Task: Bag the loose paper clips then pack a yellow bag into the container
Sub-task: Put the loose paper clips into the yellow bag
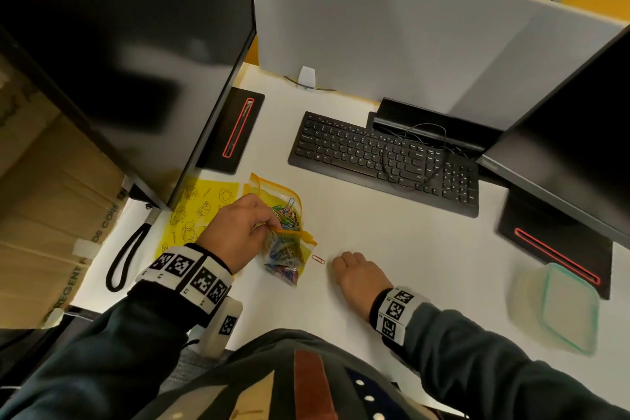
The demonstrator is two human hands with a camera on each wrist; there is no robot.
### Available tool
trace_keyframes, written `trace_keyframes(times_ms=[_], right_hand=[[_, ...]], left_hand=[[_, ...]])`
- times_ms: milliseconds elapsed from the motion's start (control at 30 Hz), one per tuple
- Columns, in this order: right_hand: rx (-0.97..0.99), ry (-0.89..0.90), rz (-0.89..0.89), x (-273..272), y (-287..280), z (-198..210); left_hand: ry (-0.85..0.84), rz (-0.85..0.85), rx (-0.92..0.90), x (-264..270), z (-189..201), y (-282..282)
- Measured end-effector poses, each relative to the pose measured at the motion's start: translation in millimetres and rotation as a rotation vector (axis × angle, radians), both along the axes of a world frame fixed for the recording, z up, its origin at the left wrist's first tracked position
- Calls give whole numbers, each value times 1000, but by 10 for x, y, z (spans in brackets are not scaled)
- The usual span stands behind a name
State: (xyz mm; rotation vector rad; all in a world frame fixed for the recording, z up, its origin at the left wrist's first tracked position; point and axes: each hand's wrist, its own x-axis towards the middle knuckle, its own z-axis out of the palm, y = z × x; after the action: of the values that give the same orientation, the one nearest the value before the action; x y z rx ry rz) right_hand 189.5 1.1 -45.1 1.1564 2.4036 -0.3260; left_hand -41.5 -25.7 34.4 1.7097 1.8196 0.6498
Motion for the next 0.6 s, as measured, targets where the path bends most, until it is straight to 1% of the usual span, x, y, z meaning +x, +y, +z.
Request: trace_keyframes(times_ms=[67, 100, 167, 233, 300, 333, 467, 600], right_hand=[[47, -17, 68, -21, -55, 93], [18, 5, 82, -38, -58, 150], [-59, 89, 15, -77, -5, 204], [-138, 174, -124, -161, 66, 241], [-154, 262, -220, -287, 130, 254], [-146, 278, -238, -356, 151, 257], [-106, 185, -221, -542, 186, 217], [-131, 127, -292, -633, 204, 200]], left_hand=[[-3, -3, -3, -12, -4, 2], [-6, -6, -3, -17, -6, 2], [-7, -4, -3, -26, -8, 1], [-8, 1, -3, -25, -9, 1], [-6, -1, -5, -23, -9, 2], [-3, -6, -4, -27, -10, 2], [-4, -6, 1, -59, -24, -9], [-9, 5, -2, -69, -21, -19]])
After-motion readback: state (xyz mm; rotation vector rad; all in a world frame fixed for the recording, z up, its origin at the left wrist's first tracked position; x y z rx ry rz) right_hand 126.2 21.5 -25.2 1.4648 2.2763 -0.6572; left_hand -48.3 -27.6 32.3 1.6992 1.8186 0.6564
